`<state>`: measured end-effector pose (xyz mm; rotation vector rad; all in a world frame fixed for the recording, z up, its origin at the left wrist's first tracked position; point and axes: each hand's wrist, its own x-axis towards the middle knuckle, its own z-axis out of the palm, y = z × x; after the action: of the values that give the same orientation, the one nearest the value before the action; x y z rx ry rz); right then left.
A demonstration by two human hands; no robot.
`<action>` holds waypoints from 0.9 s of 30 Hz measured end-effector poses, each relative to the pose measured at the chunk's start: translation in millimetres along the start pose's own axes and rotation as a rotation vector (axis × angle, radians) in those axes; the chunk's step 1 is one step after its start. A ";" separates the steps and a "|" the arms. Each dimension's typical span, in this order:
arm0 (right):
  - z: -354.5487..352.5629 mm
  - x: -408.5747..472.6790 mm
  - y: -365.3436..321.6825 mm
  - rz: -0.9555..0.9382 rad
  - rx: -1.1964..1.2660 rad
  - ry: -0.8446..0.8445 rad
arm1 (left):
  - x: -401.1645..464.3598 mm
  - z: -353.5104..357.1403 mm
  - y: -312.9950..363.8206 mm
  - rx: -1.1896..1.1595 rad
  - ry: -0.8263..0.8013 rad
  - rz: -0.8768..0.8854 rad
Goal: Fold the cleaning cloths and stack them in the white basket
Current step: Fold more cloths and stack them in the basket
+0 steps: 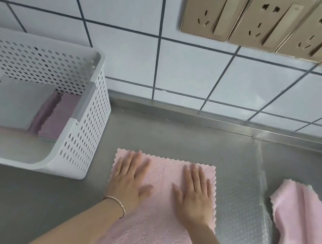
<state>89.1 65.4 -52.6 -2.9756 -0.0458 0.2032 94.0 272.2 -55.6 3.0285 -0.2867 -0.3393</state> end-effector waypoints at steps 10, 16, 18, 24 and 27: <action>-30.1 -27.0 10.1 -0.060 -0.066 0.022 | -27.5 -10.8 -17.8 0.035 0.112 -0.056; -4.9 -115.2 3.5 -0.206 0.005 0.019 | -110.9 16.2 5.1 0.041 0.145 0.191; 5.1 -132.9 -3.0 -0.251 -0.004 -0.002 | -125.6 21.9 15.8 0.053 0.130 0.232; 15.0 -164.5 -15.6 -0.286 -0.007 -0.034 | -155.3 34.5 29.4 0.080 0.050 0.224; 21.9 -179.3 -4.1 -0.282 -0.033 -0.046 | -167.9 36.2 23.9 0.089 0.024 0.241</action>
<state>-91.6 65.5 -49.6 -2.9520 -0.4741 0.2362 -79.3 279.3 -52.9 3.0339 -0.6743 -0.2781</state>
